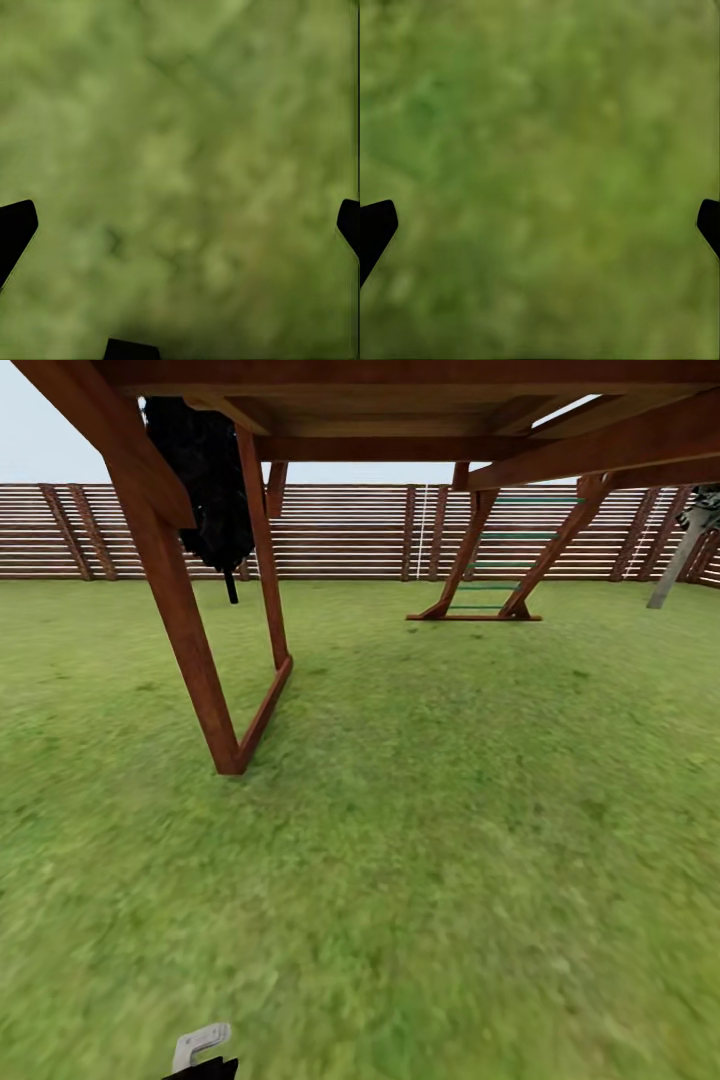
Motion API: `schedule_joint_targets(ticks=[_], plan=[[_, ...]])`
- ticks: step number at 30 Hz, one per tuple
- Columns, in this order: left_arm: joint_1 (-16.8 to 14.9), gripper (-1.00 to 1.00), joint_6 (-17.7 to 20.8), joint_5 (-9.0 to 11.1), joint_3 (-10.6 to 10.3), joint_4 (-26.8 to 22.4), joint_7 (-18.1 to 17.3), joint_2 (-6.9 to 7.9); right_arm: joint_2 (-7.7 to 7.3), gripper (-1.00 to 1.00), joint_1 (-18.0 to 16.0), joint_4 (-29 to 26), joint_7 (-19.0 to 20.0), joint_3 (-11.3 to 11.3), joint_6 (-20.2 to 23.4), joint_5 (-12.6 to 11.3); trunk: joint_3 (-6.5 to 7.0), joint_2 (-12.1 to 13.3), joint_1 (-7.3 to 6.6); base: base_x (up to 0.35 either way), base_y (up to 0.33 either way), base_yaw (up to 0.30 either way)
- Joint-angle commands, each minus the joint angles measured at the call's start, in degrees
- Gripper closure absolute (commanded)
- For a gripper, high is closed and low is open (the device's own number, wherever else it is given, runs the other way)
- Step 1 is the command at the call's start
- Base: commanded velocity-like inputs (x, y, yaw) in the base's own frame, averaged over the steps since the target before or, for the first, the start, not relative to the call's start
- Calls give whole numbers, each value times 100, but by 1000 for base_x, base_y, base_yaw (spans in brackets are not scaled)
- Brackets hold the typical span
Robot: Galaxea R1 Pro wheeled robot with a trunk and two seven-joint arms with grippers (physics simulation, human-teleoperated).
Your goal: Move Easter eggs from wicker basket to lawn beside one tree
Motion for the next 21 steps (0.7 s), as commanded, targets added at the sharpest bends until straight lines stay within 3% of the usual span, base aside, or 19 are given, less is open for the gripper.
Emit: schedule_joint_targets(ticks=[1, 21], plan=[[0, -100, 0, 0, 0, 0, 0, 1, 2, -100, 0, 18, 0, 0, -1, 0, 0, 0, 0, 339, 0, 0], [4, -100, 0, 0, 0, -2, 7, 2, -1, -100, 9, 62, 0, 0, 6, 0, 0, 0, 0, 339, 0, 0]])
